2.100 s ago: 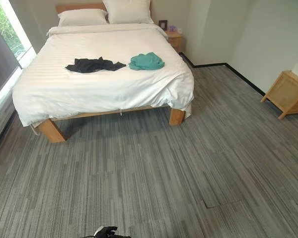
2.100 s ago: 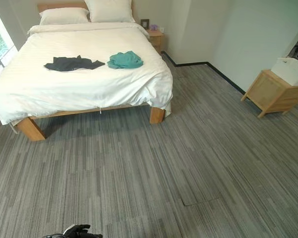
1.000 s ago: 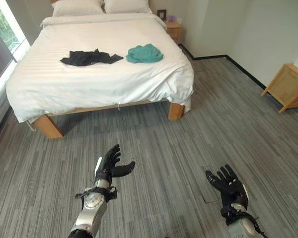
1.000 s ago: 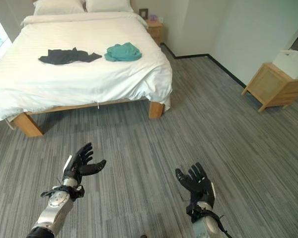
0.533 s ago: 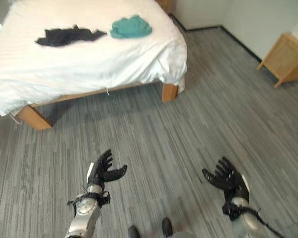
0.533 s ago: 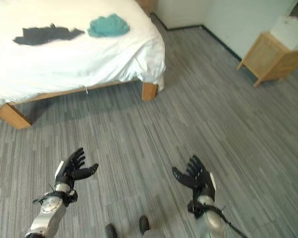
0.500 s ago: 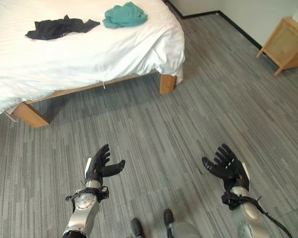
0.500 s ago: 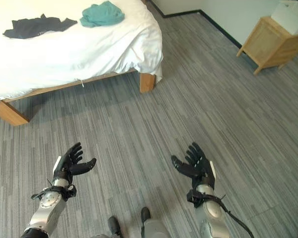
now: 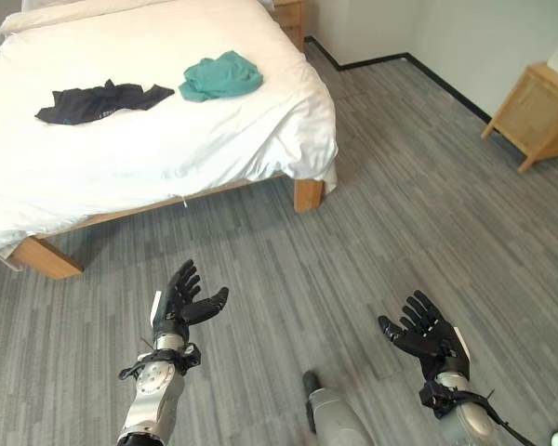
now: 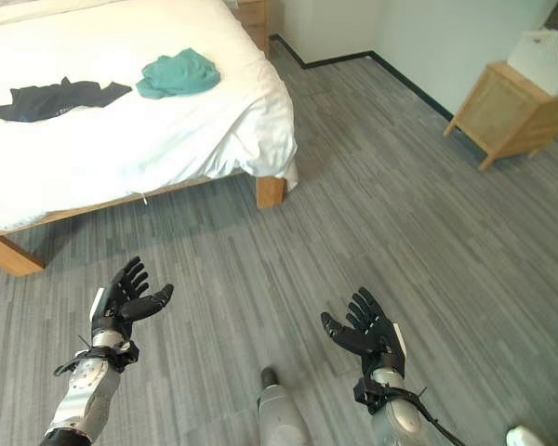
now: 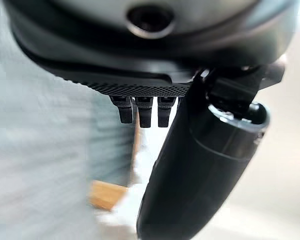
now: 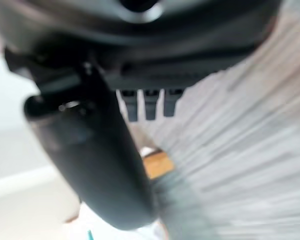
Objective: Pick up bed clothes into laundry basket.
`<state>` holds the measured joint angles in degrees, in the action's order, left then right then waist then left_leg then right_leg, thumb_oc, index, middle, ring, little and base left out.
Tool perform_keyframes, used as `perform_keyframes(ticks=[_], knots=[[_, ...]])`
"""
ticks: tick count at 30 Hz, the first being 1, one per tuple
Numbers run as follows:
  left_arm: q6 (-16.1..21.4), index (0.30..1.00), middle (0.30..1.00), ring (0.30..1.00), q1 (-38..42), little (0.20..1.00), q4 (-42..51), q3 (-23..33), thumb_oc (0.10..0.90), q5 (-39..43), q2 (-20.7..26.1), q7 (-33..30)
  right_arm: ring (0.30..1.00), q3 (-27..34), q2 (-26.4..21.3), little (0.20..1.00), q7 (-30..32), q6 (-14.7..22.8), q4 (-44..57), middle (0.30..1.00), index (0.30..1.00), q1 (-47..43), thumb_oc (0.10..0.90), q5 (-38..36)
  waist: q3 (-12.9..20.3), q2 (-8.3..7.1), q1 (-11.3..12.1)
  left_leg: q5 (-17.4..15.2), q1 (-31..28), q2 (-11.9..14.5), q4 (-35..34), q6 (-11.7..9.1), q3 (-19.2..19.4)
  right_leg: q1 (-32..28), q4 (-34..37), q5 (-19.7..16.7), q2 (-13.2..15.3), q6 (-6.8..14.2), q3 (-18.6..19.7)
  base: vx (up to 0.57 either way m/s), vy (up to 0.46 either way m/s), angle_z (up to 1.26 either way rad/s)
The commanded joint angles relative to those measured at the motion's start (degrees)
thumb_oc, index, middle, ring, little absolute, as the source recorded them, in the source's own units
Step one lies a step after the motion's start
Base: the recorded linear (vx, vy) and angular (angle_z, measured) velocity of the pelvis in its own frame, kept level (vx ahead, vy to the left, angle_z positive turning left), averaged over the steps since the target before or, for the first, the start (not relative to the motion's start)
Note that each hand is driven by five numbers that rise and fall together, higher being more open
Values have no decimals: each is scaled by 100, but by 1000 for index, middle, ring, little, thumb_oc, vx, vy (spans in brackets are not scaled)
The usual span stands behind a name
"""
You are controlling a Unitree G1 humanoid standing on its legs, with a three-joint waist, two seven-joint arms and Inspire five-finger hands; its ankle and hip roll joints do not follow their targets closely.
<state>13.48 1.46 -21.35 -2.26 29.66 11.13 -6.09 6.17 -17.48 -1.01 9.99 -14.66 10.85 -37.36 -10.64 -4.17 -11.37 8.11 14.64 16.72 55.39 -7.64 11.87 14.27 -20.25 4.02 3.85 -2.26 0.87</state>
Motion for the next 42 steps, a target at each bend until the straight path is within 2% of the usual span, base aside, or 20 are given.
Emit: perform_keyframes(ticks=[1,4,5,6,9,11,13,15,16,17,20,22,23,26,27,30,35,36,38,42], knots=[[734,900,900,900,493,900,1154,323,800,339,236,-189,900,464,-803,900,130,599,1009,900,900,-252,800,-313,-74,119,257,4,-654,-334,-1885,-235,600,-749,911,-226,154,420,217,650,-373,-29],[860,900,900,900,566,900,1440,352,800,369,272,-340,900,546,-692,900,130,761,1271,900,900,-343,800,-963,-62,215,351,180,-443,-169,-2783,-242,764,-983,972,-71,121,440,232,422,-78,-4],[919,900,900,900,691,900,1665,461,800,266,330,-505,900,618,-743,900,187,825,1653,900,900,-351,800,-791,-46,390,419,316,-485,-219,-4487,-243,792,-1165,879,181,43,510,201,624,70,-9],[973,900,900,900,751,900,1772,521,800,209,343,-561,900,603,-754,900,181,849,1830,900,900,-376,800,-759,-45,472,441,480,-567,-305,-5121,-235,773,-1249,852,268,1,555,179,491,73,-7],[1073,900,900,900,883,900,2173,698,800,92,334,-688,900,563,-747,900,176,892,2066,900,900,-487,800,-835,26,519,408,600,-604,-292,-5914,-219,1127,-1584,873,461,117,660,-29,414,8,-20],[1161,900,900,900,766,900,2605,976,800,101,381,-689,900,537,-707,900,80,708,2383,900,900,-451,800,-717,259,541,299,564,-854,-237,-5560,-164,1870,-2096,779,796,253,771,-236,844,-78,24],[1124,900,900,900,652,900,2779,1112,800,70,408,-639,900,544,-673,900,0,623,2494,900,900,-318,800,-719,335,532,373,462,-866,-331,-5367,-99,1841,-2211,623,815,386,835,-219,654,-53,24],[1116,900,900,900,659,900,2850,1294,800,-224,553,-807,900,728,-687,900,-91,596,2548,900,900,-34,800,-211,525,400,545,89,-1067,-894,-5319,306,1906,-1922,-1038,-695,923,1362,-260,544,10,2],[1118,900,900,900,666,900,2847,1288,800,-228,553,-811,900,733,-681,900,-85,591,2558,900,900,-31,800,-203,532,383,562,83,-1061,-921,-5326,326,1927,-1879,-1087,-681,949,1381,-230,357,16,-10],[1285,900,900,900,911,900,2788,1176,800,69,554,-827,900,854,-659,900,-78,651,2555,900,900,51,800,-207,343,442,321,-77,-1354,-1040,-5370,469,1714,-1242,-2132,-1265,605,1385,120,235,-26,8],[1359,900,900,900,1073,900,2759,1202,800,172,623,-819,900,1087,-675,900,-22,676,2621,900,900,109,800,-140,194,520,6,-321,-1629,-1098,-5422,528,1536,-517,-2377,-966,556,1258,368,329,-50,155],[1381,900,900,900,1269,900,2736,1145,800,433,602,-725,900,1345,-759,900,-17,652,2632,900,900,213,800,-25,150,535,-244,-462,-1842,-1243,-5497,460,1320,-167,-1677,-718,677,1124,552,349,-118,58],[1381,900,900,900,1344,900,2656,1130,800,573,530,-613,900,1554,-874,900,-3,612,2592,900,900,264,800,151,201,498,-516,-551,-1980,-1346,-5618,383,1062,-220,-614,-473,445,1113,970,324,-142,55],[1487,900,900,900,1471,900,2596,1106,800,677,464,-541,900,1759,-1051,900,-15,655,2598,900,900,219,800,180,310,468,-717,-682,-2077,-1419,-5741,342,844,-394,856,-348,201,1245,1505,252,-140,74],[1460,900,900,900,1498,900,2462,985,800,652,441,-498,900,1900,-1520,900,-9,737,2460,900,900,32,800,213,398,386,-745,-796,-2132,-1475,-5781,378,634,-514,1477,-470,83,1332,1722,221,-192,73],[1371,900,900,900,1327,900,2561,978,800,680,350,-362,900,2331,-2265,900,-229,588,2635,900,900,94,800,182,455,167,-590,-831,-2191,-1485,-5655,379,379,-620,1156,-754,42,1340,1648,114,-204,57],[1311,900,900,900,1075,900,2458,910,800,1025,221,-116,900,2715,-3320,900,-167,645,2123,900,900,-213,800,418,571,205,-381,-757,-2167,-1465,-5735,354,287,-926,1693,-684,102,1264,1370,36,-74,21],[1201,900,900,900,888,900,2354,816,800,1096,274,-73,900,2766,-4104,900,-171,566,1693,900,900,-336,800,540,672,169,-227,-740,-2183,-1443,-5775,330,160,-1160,1883,-602,110,1227,1237,66,-103,30],[1090,900,900,900,629,900,2335,656,800,1228,331,56,900,2544,-4785,900,-231,551,1370,900,900,-595,800,666,774,169,-51,-647,-2143,-1391,-5844,280,82,-1282,2049,-629,87,1165,1126,70,-113,4],[1041,900,900,900,516,900,2288,581,800,1296,399,120,900,1924,-5166,900,-276,448,1161,900,900,-1144,800,948,806,165,89,-617,-2164,-1358,-5883,246,-3,-1406,2116,-586,52,1104,1034,39,-43,21]])
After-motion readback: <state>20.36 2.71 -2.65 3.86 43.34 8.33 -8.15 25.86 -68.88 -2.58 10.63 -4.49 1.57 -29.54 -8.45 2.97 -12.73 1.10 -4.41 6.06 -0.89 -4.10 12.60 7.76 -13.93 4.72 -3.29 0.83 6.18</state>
